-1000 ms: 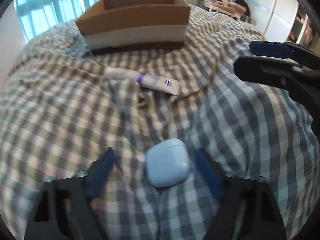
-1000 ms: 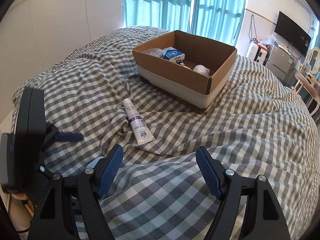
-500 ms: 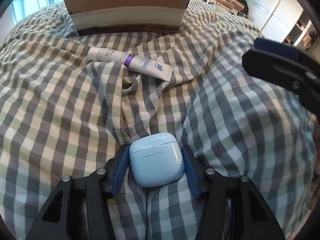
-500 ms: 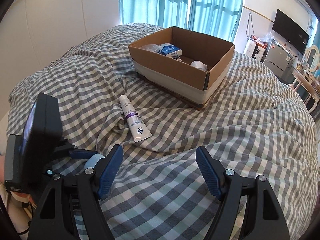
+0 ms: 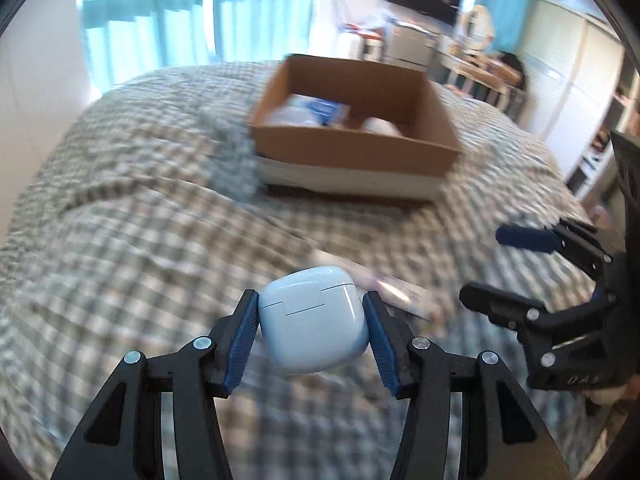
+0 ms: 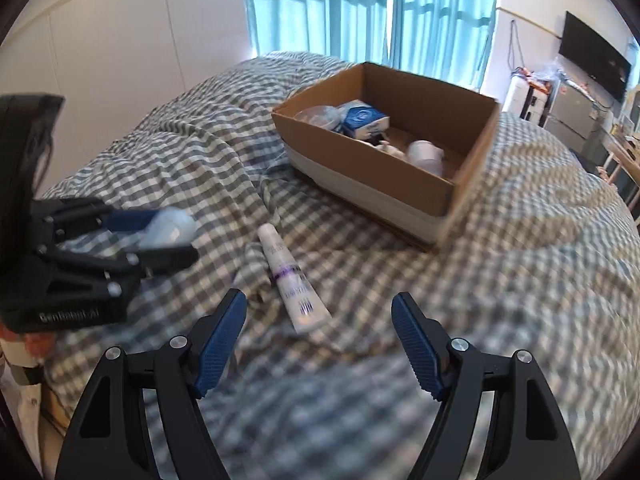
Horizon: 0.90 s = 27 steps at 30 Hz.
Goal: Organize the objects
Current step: 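Grasp the white BOP toothpaste tube with the right tool while the left tool holds the case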
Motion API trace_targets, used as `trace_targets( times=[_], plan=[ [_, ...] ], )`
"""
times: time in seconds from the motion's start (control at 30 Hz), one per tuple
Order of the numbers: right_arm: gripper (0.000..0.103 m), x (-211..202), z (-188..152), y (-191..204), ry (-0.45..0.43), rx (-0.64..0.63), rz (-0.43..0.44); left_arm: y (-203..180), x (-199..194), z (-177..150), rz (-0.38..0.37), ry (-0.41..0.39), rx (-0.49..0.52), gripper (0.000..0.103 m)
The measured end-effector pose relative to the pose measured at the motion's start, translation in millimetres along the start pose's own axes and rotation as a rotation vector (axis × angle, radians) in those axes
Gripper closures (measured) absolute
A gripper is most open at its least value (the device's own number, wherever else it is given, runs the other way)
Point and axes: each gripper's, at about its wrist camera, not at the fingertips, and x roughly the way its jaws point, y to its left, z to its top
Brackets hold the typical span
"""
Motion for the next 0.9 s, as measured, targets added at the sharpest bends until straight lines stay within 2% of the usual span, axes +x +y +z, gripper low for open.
trace_targets(
  times=[0.1, 0.13, 0.2, 0.27, 0.33, 0.53, 0.67, 0.8, 0.9],
  plan=[
    [0.029, 35.8, 12.7, 4.9, 0.07, 0.0, 0.015, 17.8, 1.8, 2.7, 0.08, -0.022, 0.013, 0.049],
    [0.034, 47.3, 14.9, 7.5, 0.097, -0.008, 0.021, 21.2, 2.9, 1.6, 0.087, -0.026, 0.011, 0.049],
    [0.041, 67.0, 17.8, 12.5, 0.141, -0.022, 0.023, 28.5, 8.4, 3.1, 0.085, -0.025, 0.003, 0.049],
    [0.043, 81.3, 19.7, 15.3, 0.166, -0.026, 0.025, 33.0, 16.3, 4.5, 0.08, -0.021, -0.002, 0.049],
    [0.054, 90.8, 23.3, 16.0, 0.18, -0.016, 0.036, 35.4, 22.9, 6.4, 0.072, -0.017, -0.002, 0.049],
    [0.065, 118.0, 24.9, 27.5, 0.224, -0.035, 0.057, 33.5, 30.7, 8.0, 0.058, -0.013, 0.013, 0.049],
    [0.068, 116.9, 23.2, 27.4, 0.213, -0.024, 0.055, 37.4, 33.1, 6.9, 0.049, -0.003, 0.004, 0.049],
    [0.078, 102.1, 20.3, 23.2, 0.173, 0.006, 0.027, 37.0, 28.3, 6.0, 0.051, -0.016, 0.007, 0.049],
    [0.078, 83.5, 19.1, 17.6, 0.123, 0.05, 0.004, 36.3, 22.4, 4.5, 0.058, -0.027, 0.015, 0.049]
  ],
)
